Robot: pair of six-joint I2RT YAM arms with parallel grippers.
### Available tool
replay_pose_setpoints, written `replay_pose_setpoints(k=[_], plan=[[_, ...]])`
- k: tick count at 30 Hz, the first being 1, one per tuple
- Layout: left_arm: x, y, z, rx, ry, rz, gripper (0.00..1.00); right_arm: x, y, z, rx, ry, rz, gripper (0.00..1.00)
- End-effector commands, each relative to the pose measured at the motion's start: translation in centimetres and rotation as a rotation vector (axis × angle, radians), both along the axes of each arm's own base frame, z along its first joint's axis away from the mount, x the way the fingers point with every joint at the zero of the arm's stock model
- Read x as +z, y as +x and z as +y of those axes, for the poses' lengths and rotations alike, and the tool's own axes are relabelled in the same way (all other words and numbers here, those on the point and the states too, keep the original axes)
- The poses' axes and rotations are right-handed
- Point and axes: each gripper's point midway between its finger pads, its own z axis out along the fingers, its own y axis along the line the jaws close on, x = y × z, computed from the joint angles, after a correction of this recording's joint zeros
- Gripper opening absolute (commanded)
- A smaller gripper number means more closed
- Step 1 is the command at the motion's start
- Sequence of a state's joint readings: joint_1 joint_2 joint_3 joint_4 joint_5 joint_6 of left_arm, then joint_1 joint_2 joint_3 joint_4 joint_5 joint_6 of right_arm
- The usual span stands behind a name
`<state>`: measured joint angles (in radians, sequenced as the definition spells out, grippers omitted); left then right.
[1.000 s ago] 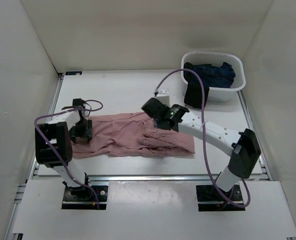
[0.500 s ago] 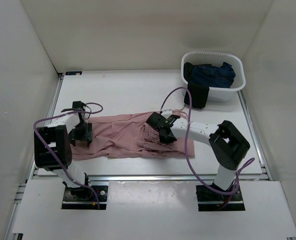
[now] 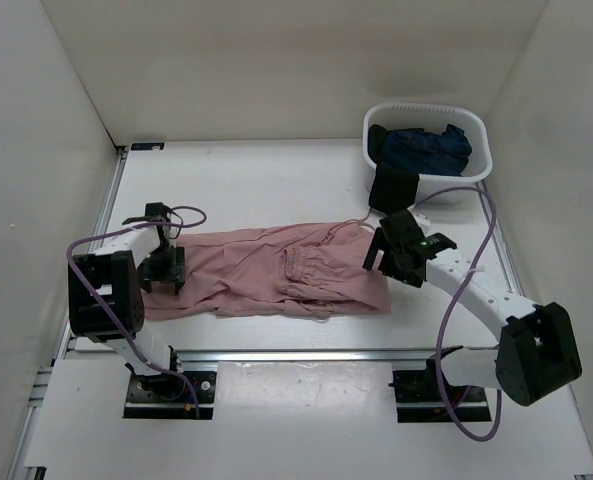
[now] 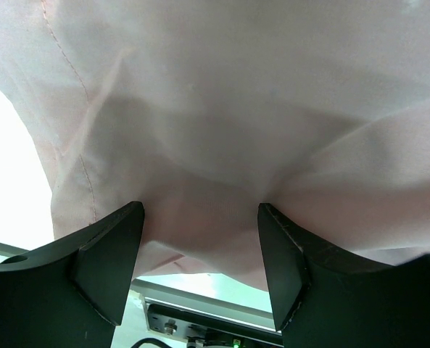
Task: Fold and stack the trousers
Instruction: Fold the trousers
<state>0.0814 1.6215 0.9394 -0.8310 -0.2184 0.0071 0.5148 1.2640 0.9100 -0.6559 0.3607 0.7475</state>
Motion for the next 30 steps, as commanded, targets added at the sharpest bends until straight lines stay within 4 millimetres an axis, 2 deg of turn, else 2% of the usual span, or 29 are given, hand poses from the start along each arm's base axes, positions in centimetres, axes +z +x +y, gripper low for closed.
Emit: replay_pose_setpoints(k=[1, 3, 4, 6, 7, 8, 10, 11, 12, 14, 15, 16, 17, 19, 20, 21, 22, 23, 24, 25, 26, 27, 28, 29, 30], plan=[[1.3, 0.7, -0.5, -0.001, -0.021, -0.062, 0.76, -2.6, -0.5, 2.8, 0.129, 0.192, 0.048, 0.99], [1.3, 0.7, -0.5, -0.001, -0.021, -0.062, 0.76, -3.9, -1.3, 3.7, 0.160, 0.277, 0.075, 0.99], [1.3, 0.7, -0.5, -0.001, -0.021, -0.062, 0.76, -3.9, -0.9, 4.1, 0.170, 0.297, 0.048, 0.99], [1.3, 0.7, -0.5, -0.001, -0.021, -0.062, 0.76, -4.9, -1.2, 4.2, 0.148, 0.317, 0.064, 0.99], [1.3, 0.7, -0.5, -0.001, -0.021, -0.062, 0.76, -6.3, -2.1, 3.8, 0.132, 0.311, 0.098, 0.99], [1.3, 0.7, -0.5, -0.001, -0.021, -0.062, 0.76, -6.7, -2.1, 4.2, 0.132, 0.347, 0.098, 0.99], [1.3, 0.7, -0.5, -0.001, -0.021, -0.062, 0.76, -8.8, -3.3, 4.2, 0.106, 0.363, 0.161, 0.92], [1.3, 0.7, -0.5, -0.001, -0.021, -0.062, 0.76, -8.8, -2.9, 4.7, 0.109, 0.385, 0.155, 0.84], [1.3, 0.5, -0.5, -0.001, -0.022, -0.053, 0.76, -9.7, -3.5, 4.8, 0.102, 0.391, 0.189, 0.63], [1.9, 1.1, -0.8, -0.004, -0.040, -0.076, 0.76, -9.9, -3.9, 5.1, 0.113, 0.409, 0.213, 0.32], [2.3, 1.3, -1.1, -0.007, -0.055, -0.086, 0.79, -9.8, -3.9, 5.1, 0.110, 0.404, 0.227, 0.06], [2.9, 1.3, -1.5, -0.010, -0.079, -0.094, 0.80, -9.0, -2.9, 4.5, 0.093, 0.386, 0.207, 0.00], [3.8, 2.3, -1.6, -0.013, -0.085, -0.131, 0.80, -8.6, -3.5, 3.6, 0.075, 0.356, 0.228, 0.00], [5.0, 2.7, -2.0, -0.018, -0.106, -0.153, 0.83, -7.2, -2.7, 1.3, 0.041, 0.280, 0.195, 0.00], [6.3, 3.4, -2.4, -0.025, -0.131, -0.184, 0.84, -5.0, -2.9, 0.1, 0.023, 0.242, 0.188, 0.00], [6.9, 3.7, -2.7, -0.029, -0.145, -0.193, 0.85, -3.9, -2.8, -1.2, 0.004, 0.197, 0.179, 0.00], [7.8, 4.1, -2.9, -0.034, -0.157, -0.219, 0.87, -2.7, -2.3, -3.6, -0.052, 0.111, 0.153, 0.00], [8.6, 4.4, -3.3, -0.041, -0.179, -0.241, 0.88, 0.8, -0.8, -4.6, -0.043, 0.064, 0.088, 0.00], [9.7, 5.1, -3.4, -0.045, -0.187, -0.263, 0.90, 2.0, -2.6, -6.4, -0.058, -0.017, 0.149, 0.00], [10.3, 5.3, -3.4, -0.046, -0.186, -0.272, 0.93, 3.8, -2.6, -7.4, -0.060, -0.074, 0.139, 0.00], [10.7, 5.7, -3.6, -0.051, -0.197, -0.288, 0.97, 7.0, -1.3, -8.0, -0.044, -0.118, 0.092, 0.00], [11.3, 5.9, -3.7, -0.054, -0.205, -0.296, 0.97, 8.1, -2.3, -9.2, -0.043, -0.196, 0.125, 0.00], [11.3, 5.7, -3.8, -0.053, -0.206, -0.287, 0.97, 9.0, -2.1, -8.8, -0.011, -0.228, 0.134, 0.00], [11.5, 5.9, -3.7, -0.054, -0.205, -0.296, 0.98, 11.3, -1.3, -8.4, 0.007, -0.235, 0.087, 0.00], [11.5, 5.9, -3.7, -0.054, -0.205, -0.296, 0.98, 11.8, -2.0, -7.3, 0.064, -0.259, 0.110, 0.00]])
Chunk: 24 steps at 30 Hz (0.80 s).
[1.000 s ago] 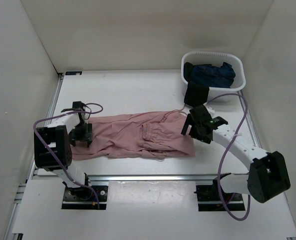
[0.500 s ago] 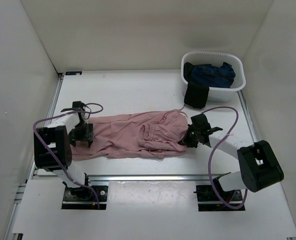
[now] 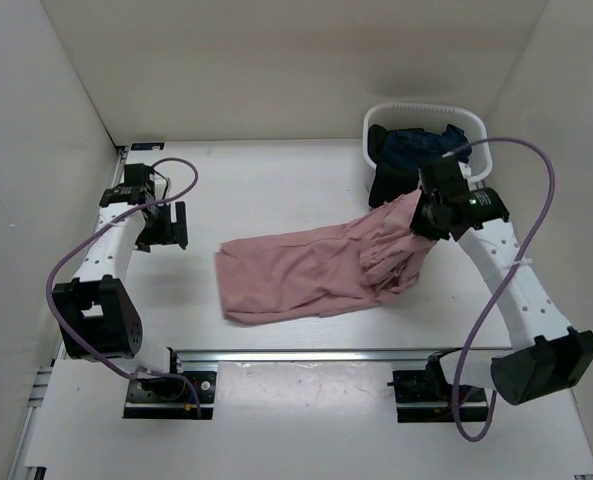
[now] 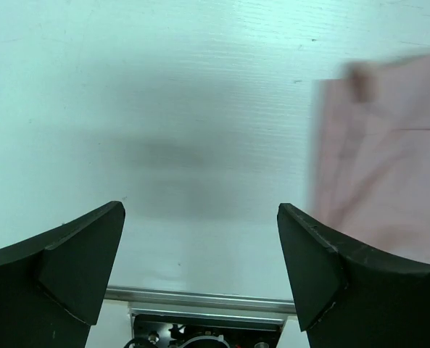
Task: Fold and stack the trousers
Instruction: Fold the trousers
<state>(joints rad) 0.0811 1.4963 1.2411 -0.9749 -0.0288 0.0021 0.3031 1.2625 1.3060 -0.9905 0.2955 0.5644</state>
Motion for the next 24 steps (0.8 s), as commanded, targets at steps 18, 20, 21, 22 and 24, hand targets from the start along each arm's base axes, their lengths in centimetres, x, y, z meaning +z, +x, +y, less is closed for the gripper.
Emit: replay_pose_setpoints(k=[18, 20, 21, 22, 24], plan=[[-4.3, -4.7, -5.4, -0.089, -0.269, 0.184, 1.00, -4.8, -5.8, 22.6, 0.541, -0.522, 0.223, 0.00], [-4.6, -5.8, -8.0, -0.141, -0.374, 0.214, 1.00, -3.9, -4.9, 22.9, 0.527, -0.515, 0.162, 0.00], [-4.7, -5.9, -8.7, -0.159, -0.393, 0.214, 1.00, -3.5, -4.7, 22.7, 0.521, -0.518, 0.145, 0.00], [-4.9, -6.6, -9.9, -0.189, -0.432, 0.234, 1.00, -3.2, -4.3, 23.1, 0.516, -0.506, 0.119, 0.00], [-5.2, -7.2, -11.0, -0.214, -0.469, 0.255, 1.00, -2.5, -3.8, 24.0, 0.530, -0.488, 0.065, 0.00]])
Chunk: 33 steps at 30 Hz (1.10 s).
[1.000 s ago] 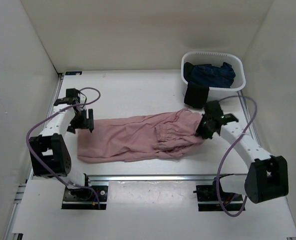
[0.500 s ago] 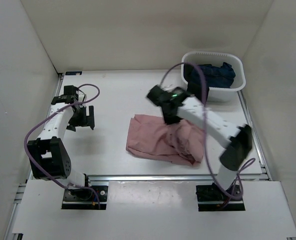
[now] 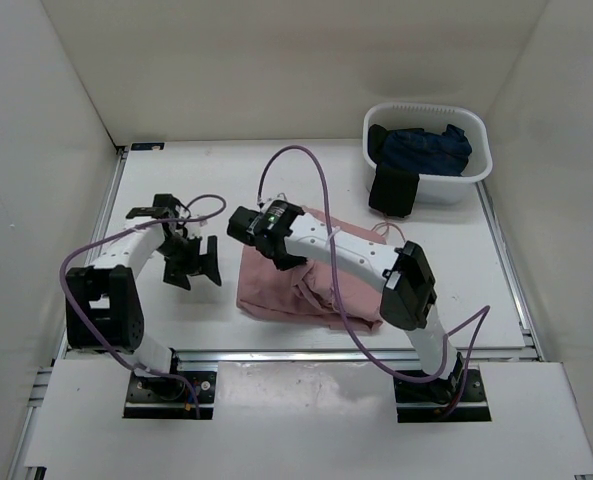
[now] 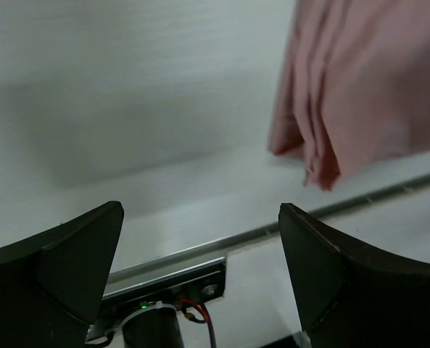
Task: Fold and stack the trousers
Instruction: Fold the trousers
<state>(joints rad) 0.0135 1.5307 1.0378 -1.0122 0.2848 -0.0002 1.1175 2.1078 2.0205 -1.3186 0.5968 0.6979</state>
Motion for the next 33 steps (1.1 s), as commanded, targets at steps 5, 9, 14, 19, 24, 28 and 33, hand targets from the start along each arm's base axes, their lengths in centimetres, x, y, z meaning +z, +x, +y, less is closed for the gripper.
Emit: replay_pose_setpoints(k=[5, 9, 14, 19, 24, 28, 33], plan=[[-1.3, -1.6, -5.5, -0.131, -0.168, 0.059, 0.96, 5.0, 0.5, 0.1, 0.059, 0.043, -0.119, 0.00], [-2.2, -1.8, -5.6, -0.156, -0.136, 0.080, 0.79, 4.7, 0.3, 0.9, 0.086, 0.058, -0.117, 0.02], [-3.7, -2.5, -6.4, -0.198, -0.121, 0.127, 0.69, 6.0, 0.2, 3.5, 0.175, 0.180, -0.132, 0.11], [-4.3, -2.4, -6.2, -0.196, -0.102, 0.139, 0.67, 4.3, -1.6, 7.9, 0.338, 0.316, -0.029, 0.57], [-4.0, -1.8, -4.9, -0.162, -0.072, 0.111, 0.67, 4.4, -6.3, 11.5, 0.637, 0.346, 0.026, 0.75], [-3.5, -0.3, 0.1, -0.075, 0.124, 0.045, 0.72, 6.7, -8.0, 11.4, 0.698, 0.471, -0.001, 0.77], [1.1, 2.1, 3.6, 0.006, 0.258, -0.095, 0.76, 6.8, -6.5, 6.6, 0.567, 0.463, -0.106, 0.74]])
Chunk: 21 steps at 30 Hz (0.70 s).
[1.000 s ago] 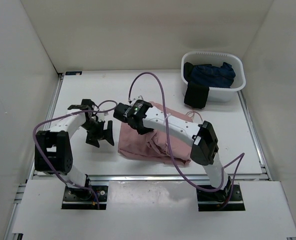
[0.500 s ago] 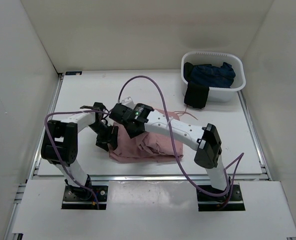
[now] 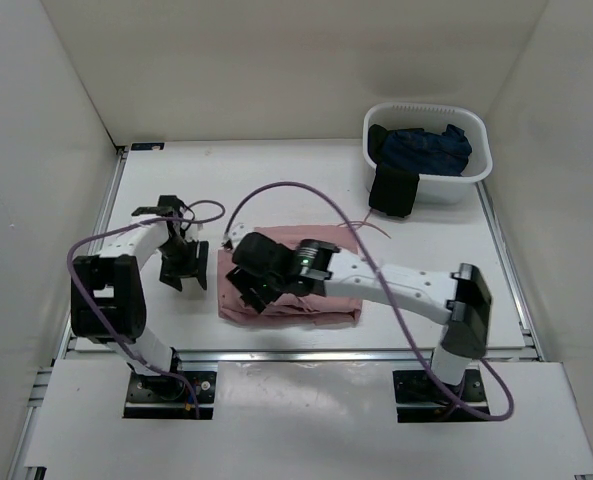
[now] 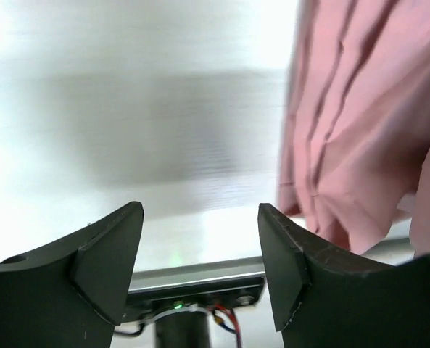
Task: Fold and stack the trousers
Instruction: Fold the trousers
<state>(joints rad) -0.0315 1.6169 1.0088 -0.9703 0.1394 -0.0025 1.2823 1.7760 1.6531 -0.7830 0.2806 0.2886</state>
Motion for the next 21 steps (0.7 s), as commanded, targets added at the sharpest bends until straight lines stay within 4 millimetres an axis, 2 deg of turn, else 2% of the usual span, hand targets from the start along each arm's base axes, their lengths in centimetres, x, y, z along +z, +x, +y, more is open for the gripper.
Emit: replay_pose_setpoints(k=[1, 2, 3, 4, 5, 6, 7, 8, 10, 11, 13, 14, 17, 18, 20, 21], plan=[[6.4, 4.4, 2.2, 0.026, 0.109, -0.241, 0.76, 2.9, 3.4, -2.5, -0.152, 0.122, -0.091, 0.69], [7.8, 4.9, 1.7, 0.011, 0.106, -0.270, 0.76, 3.2, 4.0, -3.4, -0.204, 0.146, -0.092, 0.63], [9.1, 5.8, 0.8, -0.008, 0.081, -0.306, 0.76, 2.7, 4.6, -4.4, -0.252, 0.145, -0.075, 0.41], [10.7, 6.3, -1.7, -0.067, 0.016, -0.350, 0.76, 0.9, 5.7, -6.2, -0.341, 0.132, -0.034, 0.28], [13.5, 7.9, -3.5, -0.106, -0.027, -0.433, 0.78, 0.7, 6.0, -7.3, -0.393, 0.143, -0.018, 0.18], [14.6, 7.9, -5.2, -0.150, -0.068, -0.455, 0.78, 0.1, 6.7, -8.3, -0.447, 0.152, -0.011, 0.07], [15.2, 8.1, -7.0, -0.194, -0.106, -0.462, 0.78, -0.6, 7.8, -9.7, -0.547, 0.172, 0.017, 0.04], [15.7, 7.7, -10.2, -0.276, -0.177, -0.452, 0.79, -2.5, 7.6, -11.9, -0.605, 0.143, 0.041, 0.01], [15.0, 6.8, -12.7, -0.340, -0.231, -0.410, 0.81, -4.0, 9.0, -14.3, -0.743, 0.178, 0.090, 0.00], [14.1, 6.1, -14.3, -0.388, -0.236, -0.378, 0.81, -6.0, 8.3, -15.8, -0.769, 0.154, 0.127, 0.00], [10.6, 4.0, -14.9, -0.435, -0.197, -0.296, 0.81, -7.4, 9.0, -16.7, -0.822, 0.194, 0.173, 0.00], [7.8, 2.2, -14.7, -0.480, -0.126, -0.262, 0.81, -9.1, 8.4, -17.5, -0.828, 0.171, 0.204, 0.00], [4.6, -0.3, -14.0, -0.553, -0.013, -0.272, 0.78, -10.8, 8.2, -18.2, -0.863, 0.182, 0.271, 0.00], [2.5, -1.0, -12.3, -0.557, 0.073, -0.272, 0.76, -11.6, 8.0, -19.0, -0.890, 0.165, 0.283, 0.00], [1.2, -1.4, -10.9, -0.557, 0.137, -0.290, 0.73, -12.3, 7.7, -19.4, -0.895, 0.159, 0.297, 0.00], [0.4, -2.0, -9.5, -0.561, 0.197, -0.296, 0.73, -12.7, 7.5, -19.3, -0.896, 0.168, 0.311, 0.00]])
